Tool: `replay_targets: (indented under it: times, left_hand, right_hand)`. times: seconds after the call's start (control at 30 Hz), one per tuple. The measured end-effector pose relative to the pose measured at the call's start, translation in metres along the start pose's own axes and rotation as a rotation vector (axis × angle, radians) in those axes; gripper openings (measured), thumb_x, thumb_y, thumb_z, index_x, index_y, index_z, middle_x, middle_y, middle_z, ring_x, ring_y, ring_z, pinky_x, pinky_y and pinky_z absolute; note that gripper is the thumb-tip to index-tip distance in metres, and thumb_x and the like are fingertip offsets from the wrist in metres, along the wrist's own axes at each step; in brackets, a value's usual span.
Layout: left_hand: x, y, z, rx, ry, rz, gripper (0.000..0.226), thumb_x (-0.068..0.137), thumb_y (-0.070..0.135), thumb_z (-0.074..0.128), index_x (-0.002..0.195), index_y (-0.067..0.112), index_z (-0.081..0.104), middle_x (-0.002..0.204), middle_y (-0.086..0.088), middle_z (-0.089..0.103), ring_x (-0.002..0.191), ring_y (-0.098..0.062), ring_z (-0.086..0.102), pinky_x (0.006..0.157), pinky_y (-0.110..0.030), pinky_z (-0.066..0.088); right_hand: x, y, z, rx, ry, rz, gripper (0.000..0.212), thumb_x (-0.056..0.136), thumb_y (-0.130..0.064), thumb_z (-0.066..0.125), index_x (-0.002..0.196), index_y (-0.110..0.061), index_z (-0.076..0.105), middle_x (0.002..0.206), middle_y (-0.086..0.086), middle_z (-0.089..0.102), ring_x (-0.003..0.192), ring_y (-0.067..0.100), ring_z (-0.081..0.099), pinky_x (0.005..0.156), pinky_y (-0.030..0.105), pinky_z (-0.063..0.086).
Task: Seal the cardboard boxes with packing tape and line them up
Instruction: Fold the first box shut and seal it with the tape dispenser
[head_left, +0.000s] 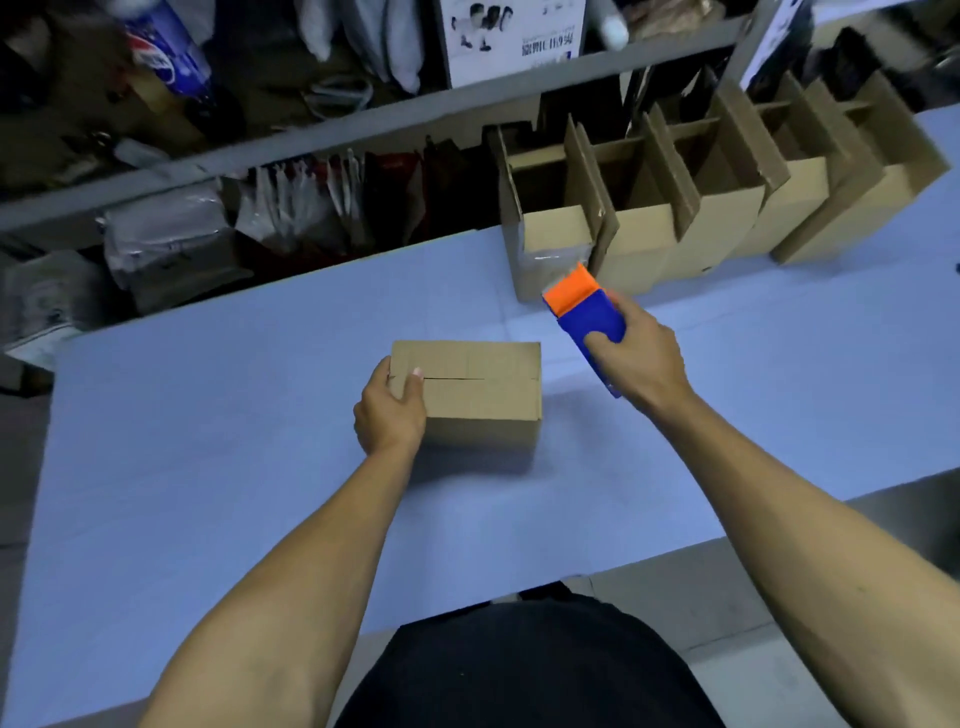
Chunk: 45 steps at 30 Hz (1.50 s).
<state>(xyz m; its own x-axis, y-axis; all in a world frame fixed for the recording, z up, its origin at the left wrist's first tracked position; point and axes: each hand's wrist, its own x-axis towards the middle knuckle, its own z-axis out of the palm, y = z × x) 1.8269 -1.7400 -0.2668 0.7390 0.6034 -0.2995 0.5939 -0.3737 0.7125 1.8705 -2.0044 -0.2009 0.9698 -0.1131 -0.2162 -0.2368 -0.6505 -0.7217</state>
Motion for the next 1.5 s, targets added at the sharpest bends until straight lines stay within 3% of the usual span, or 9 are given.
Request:
replay_targets:
  times: [0.1, 0.27, 0.47, 0.77, 0.93, 1.03, 1.17, 1.3, 1.5]
  left_hand:
    - [0.003, -0.011, -0.01, -0.003, -0.002, 0.003, 0.053, 0.094, 0.05, 0.059, 0.142, 0.027, 0.052, 0.138, -0.004, 0.059, 0.123, -0.032, 0.056, 0.1, -0.036, 0.043]
    - [0.006, -0.018, -0.019, 0.091, -0.049, 0.055, 0.045, 0.092, 0.047, 0.059, 0.134, 0.032, 0.055, 0.125, -0.006, 0.066, 0.113, -0.035, 0.058, 0.091, -0.039, 0.047]
    - [0.008, -0.03, -0.033, 0.119, -0.112, 0.149, 0.035, 0.085, 0.043, 0.064, 0.117, 0.03, 0.057, 0.111, -0.001, 0.07, 0.101, -0.034, 0.063, 0.073, -0.031, 0.044]
    - [0.028, -0.029, -0.045, 0.128, -0.218, 0.193, 0.039, 0.078, 0.054, 0.064, 0.104, 0.025, 0.059, 0.101, 0.0, 0.067, 0.087, -0.027, 0.062, 0.074, -0.033, 0.048]
    - [0.027, -0.039, -0.046, -0.268, -0.149, 0.059, 0.001, 0.09, 0.027, 0.067, 0.091, 0.028, 0.068, 0.094, 0.004, 0.068, 0.081, -0.015, 0.062, 0.072, -0.024, 0.05]
    - [0.025, -0.024, -0.059, -0.502, -0.079, -0.084, 0.023, 0.096, 0.034, 0.059, 0.076, 0.025, 0.067, 0.081, 0.004, 0.07, 0.076, -0.017, 0.062, 0.064, -0.023, 0.048]
    - [0.034, -0.003, -0.079, -0.716, -0.52, -0.357, 0.051, 0.095, 0.063, 0.047, 0.095, 0.017, 0.069, 0.081, 0.0, 0.072, 0.07, -0.015, 0.066, 0.062, -0.028, 0.05]
    - [0.036, 0.003, -0.082, -0.772, -0.64, -0.352, 0.041, 0.094, 0.053, 0.057, 0.106, 0.016, 0.069, 0.086, -0.003, 0.069, 0.07, -0.014, 0.063, 0.058, -0.025, 0.048]
    - [0.035, 0.006, -0.081, -0.647, -0.505, -0.223, 0.019, 0.097, 0.026, 0.058, 0.093, 0.013, 0.071, 0.085, -0.007, 0.071, 0.063, -0.015, 0.068, 0.055, -0.025, 0.053]
  right_hand:
    - [-0.006, -0.048, -0.003, -0.119, -0.203, -0.147, 0.057, 0.065, -0.055, 0.071, 0.113, -0.037, 0.047, 0.072, -0.008, 0.066, 0.069, 0.016, 0.065, 0.061, 0.033, 0.05]
    - [-0.022, -0.096, 0.041, -0.338, -0.379, -0.318, 0.054, 0.069, -0.038, 0.076, 0.11, -0.027, 0.041, 0.085, -0.006, 0.06, 0.078, 0.021, 0.059, 0.057, 0.03, 0.042]
    - [-0.033, -0.108, 0.084, -0.395, -0.449, -0.456, 0.048, 0.066, -0.05, 0.064, 0.102, -0.026, 0.044, 0.087, -0.004, 0.056, 0.077, 0.021, 0.053, 0.057, 0.029, 0.036]
    - [-0.025, -0.121, 0.096, -0.586, -0.322, -0.663, 0.048, 0.075, -0.058, 0.06, 0.115, -0.036, 0.045, 0.101, -0.01, 0.06, 0.084, 0.023, 0.057, 0.063, 0.032, 0.04]
    - [-0.012, -0.112, 0.092, -0.52, -0.416, -0.73, 0.06, 0.077, -0.062, 0.051, 0.13, -0.038, 0.036, 0.113, -0.012, 0.058, 0.088, 0.02, 0.056, 0.067, 0.032, 0.039]
    - [-0.005, -0.112, 0.092, -0.501, -0.427, -0.753, 0.065, 0.074, -0.063, 0.044, 0.132, -0.036, 0.035, 0.113, -0.01, 0.058, 0.088, 0.019, 0.056, 0.067, 0.029, 0.039]
    - [-0.002, -0.112, 0.096, -0.504, -0.445, -0.811, 0.068, 0.074, -0.063, 0.042, 0.135, -0.033, 0.036, 0.118, -0.006, 0.061, 0.093, 0.02, 0.058, 0.071, 0.031, 0.043]
    - [0.0, -0.111, 0.092, -0.504, -0.447, -0.813, 0.074, 0.073, -0.065, 0.04, 0.139, -0.031, 0.035, 0.121, -0.004, 0.061, 0.091, 0.018, 0.055, 0.071, 0.03, 0.042]
    - [0.001, -0.115, 0.091, -0.515, -0.45, -0.832, 0.078, 0.074, -0.063, 0.04, 0.142, -0.027, 0.034, 0.129, -0.001, 0.059, 0.103, 0.024, 0.058, 0.078, 0.033, 0.047]
